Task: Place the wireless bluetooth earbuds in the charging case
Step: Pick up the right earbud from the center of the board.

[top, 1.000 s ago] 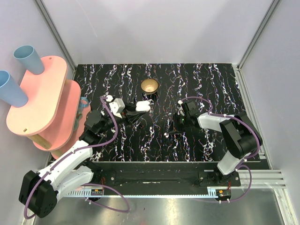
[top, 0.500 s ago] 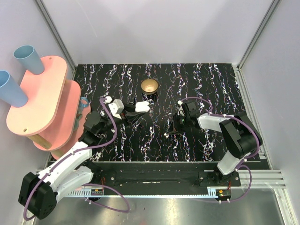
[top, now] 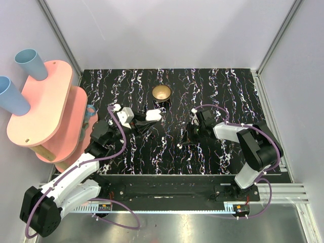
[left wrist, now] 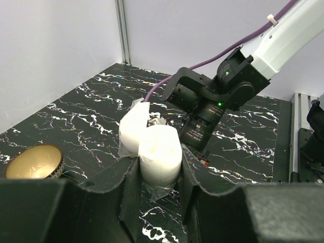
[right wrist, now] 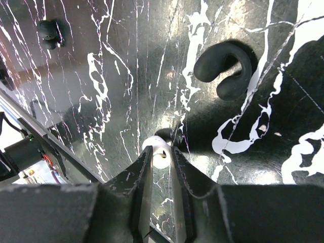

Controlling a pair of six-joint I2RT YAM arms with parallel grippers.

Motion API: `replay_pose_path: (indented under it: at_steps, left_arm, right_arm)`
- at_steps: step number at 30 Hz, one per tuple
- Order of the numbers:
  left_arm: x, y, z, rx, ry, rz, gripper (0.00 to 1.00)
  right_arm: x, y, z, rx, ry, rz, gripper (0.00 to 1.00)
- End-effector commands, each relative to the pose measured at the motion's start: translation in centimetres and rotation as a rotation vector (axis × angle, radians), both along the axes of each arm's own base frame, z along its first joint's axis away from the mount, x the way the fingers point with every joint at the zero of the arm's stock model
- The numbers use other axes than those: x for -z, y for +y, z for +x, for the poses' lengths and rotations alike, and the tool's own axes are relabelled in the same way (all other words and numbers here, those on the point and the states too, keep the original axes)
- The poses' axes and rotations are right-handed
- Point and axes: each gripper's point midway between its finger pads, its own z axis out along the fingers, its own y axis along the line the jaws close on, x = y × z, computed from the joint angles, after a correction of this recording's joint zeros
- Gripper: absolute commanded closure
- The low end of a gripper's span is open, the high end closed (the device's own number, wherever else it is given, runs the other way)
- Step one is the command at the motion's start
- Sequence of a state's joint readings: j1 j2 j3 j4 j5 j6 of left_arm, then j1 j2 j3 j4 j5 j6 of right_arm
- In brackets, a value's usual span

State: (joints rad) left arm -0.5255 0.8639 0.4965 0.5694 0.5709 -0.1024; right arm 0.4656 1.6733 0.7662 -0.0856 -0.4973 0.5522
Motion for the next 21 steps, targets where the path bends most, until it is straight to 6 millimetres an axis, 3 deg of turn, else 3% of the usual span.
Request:
replay_pose_path:
  at_steps: [1,21]
  left_arm:
    - [-1.2,0.2,-0.1,-0.013,-0.049,-0.024,1.00]
    - [-1.0,0.0,0.3,-0.011,-0.033,-0.017,1.00]
  right_arm:
    - [0.5,0.5,-0.8,-0.052,-0.002,0.005,0.74]
    - [0.1,1.5,-1.7,-0.098,0.006,0.050,0.75]
